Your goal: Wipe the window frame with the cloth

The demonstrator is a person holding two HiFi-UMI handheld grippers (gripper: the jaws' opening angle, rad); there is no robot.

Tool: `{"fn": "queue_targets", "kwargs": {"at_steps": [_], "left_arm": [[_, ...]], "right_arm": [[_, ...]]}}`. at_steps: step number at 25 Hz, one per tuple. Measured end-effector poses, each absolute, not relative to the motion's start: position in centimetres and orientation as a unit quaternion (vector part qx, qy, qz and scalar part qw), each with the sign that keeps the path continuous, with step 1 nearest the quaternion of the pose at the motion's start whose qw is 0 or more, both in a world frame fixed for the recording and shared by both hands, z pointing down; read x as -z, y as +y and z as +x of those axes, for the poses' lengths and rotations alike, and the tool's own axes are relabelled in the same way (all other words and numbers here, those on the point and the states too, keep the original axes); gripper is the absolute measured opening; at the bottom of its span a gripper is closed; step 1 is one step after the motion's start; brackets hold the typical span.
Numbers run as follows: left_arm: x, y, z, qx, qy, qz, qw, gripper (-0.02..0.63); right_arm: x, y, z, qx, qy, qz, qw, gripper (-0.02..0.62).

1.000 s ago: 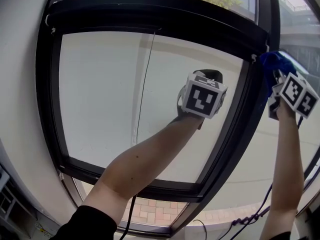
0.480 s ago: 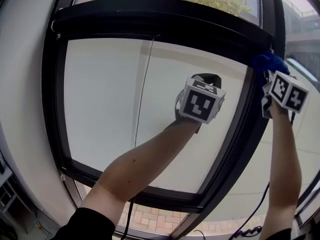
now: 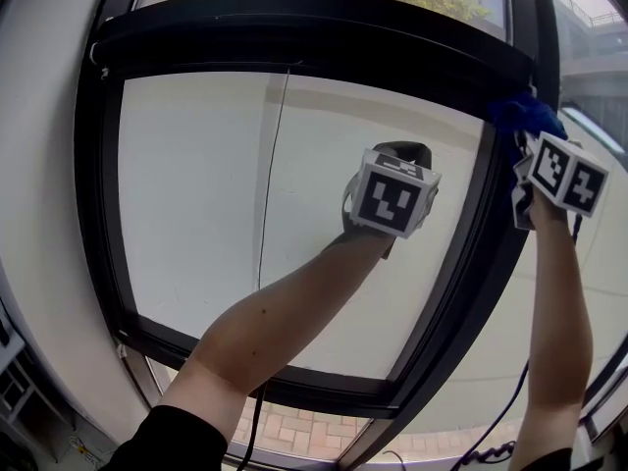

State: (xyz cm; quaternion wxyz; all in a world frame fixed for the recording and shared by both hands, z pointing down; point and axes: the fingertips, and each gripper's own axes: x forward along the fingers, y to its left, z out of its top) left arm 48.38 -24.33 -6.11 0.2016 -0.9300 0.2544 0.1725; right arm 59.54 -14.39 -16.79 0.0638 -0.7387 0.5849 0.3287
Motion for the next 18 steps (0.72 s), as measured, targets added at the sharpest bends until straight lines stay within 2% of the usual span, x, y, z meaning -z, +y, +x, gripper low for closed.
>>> {"fn": "queue_targets", "kwargs": {"at_steps": [7, 18], "left_arm": [[6.1, -22.9, 48.9, -0.180, 0.232, -0.933, 0.207, -0.008], [0.8, -23.9, 50.0, -0.142, 0.234, -0.945, 0.179, -0.008]], "right_arm": [[16.6, -14.5, 59.9, -0.329, 0.588, -0.737, 0.051, 0.055], [12.8, -13.7, 58.5, -0.362, 0.559, -0.745, 0.038, 0.054]]}}
